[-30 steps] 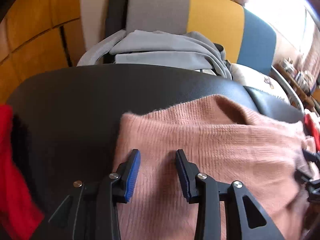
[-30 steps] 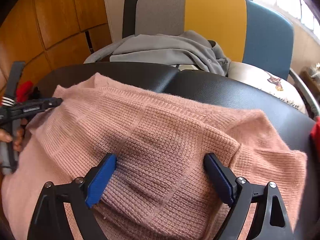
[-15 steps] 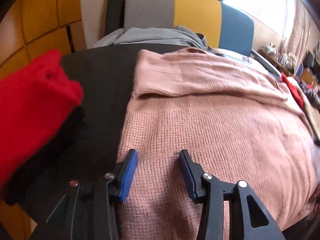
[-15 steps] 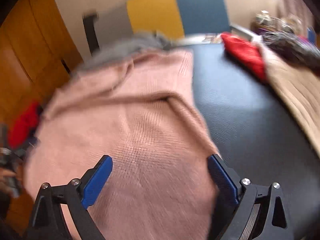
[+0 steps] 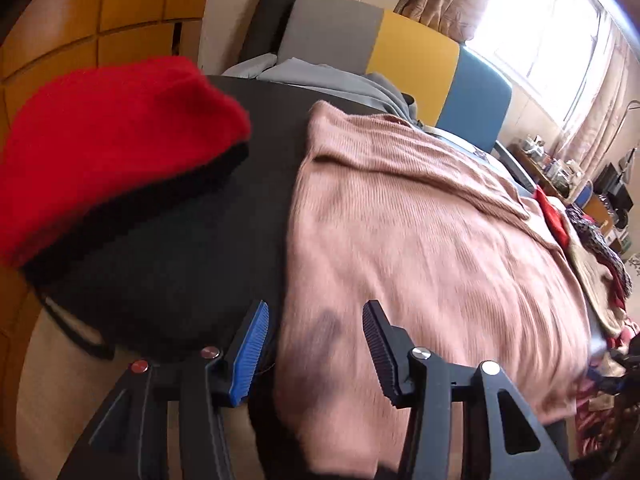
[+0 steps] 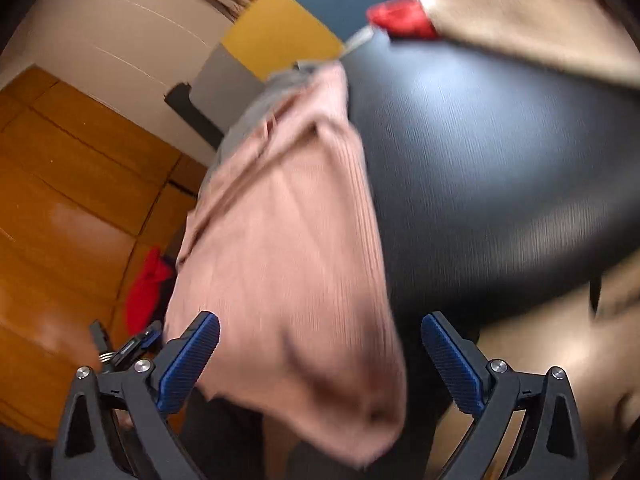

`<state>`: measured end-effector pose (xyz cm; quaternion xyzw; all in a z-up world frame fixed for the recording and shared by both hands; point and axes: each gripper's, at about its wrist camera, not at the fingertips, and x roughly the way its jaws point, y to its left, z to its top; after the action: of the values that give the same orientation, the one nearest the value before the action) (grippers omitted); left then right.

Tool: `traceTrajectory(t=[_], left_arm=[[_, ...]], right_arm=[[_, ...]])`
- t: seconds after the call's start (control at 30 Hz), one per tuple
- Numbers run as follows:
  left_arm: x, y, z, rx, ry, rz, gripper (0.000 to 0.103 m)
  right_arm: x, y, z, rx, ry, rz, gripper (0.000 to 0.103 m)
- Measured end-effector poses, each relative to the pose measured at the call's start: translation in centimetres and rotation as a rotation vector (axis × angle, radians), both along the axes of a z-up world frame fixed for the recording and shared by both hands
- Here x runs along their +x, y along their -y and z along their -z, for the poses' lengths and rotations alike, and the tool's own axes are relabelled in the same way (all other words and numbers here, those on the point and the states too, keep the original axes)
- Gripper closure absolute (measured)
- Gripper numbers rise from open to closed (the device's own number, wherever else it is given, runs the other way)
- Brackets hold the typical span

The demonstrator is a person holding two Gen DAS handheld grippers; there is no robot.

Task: Fold clothes
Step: 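Grasp the sweater hem with the right gripper and lift it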

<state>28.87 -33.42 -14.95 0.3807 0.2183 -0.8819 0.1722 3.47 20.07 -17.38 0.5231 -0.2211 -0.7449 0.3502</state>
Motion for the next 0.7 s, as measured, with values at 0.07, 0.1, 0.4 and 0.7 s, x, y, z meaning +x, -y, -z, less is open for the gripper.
traceTrajectory(t=[0.07, 0.1, 0.4, 0.7], left_arm=[[1.3, -0.1, 0.7, -0.004, 0.014, 0.014, 0.052], [1.8, 0.0, 1.1, 0.0, 0.023, 0.019, 0.051], [3.9, 0.5, 4.1, 0.105, 0.045, 0.045, 0.045], [1.0, 0.1, 6.5, 0.289, -0.034, 0.11, 0.043]], right_arm=[[0.7, 0.5, 1.8, 0.046, 0.061, -0.011, 0.002], [0.8, 0.9, 2.7, 0.066, 0.088, -0.013, 0.006], [0.1, 4.0, 4.6, 0.102, 0.1, -0.016, 0.031], [-0.2, 5.1, 4.3, 0.031, 0.045, -0.004, 0.055]])
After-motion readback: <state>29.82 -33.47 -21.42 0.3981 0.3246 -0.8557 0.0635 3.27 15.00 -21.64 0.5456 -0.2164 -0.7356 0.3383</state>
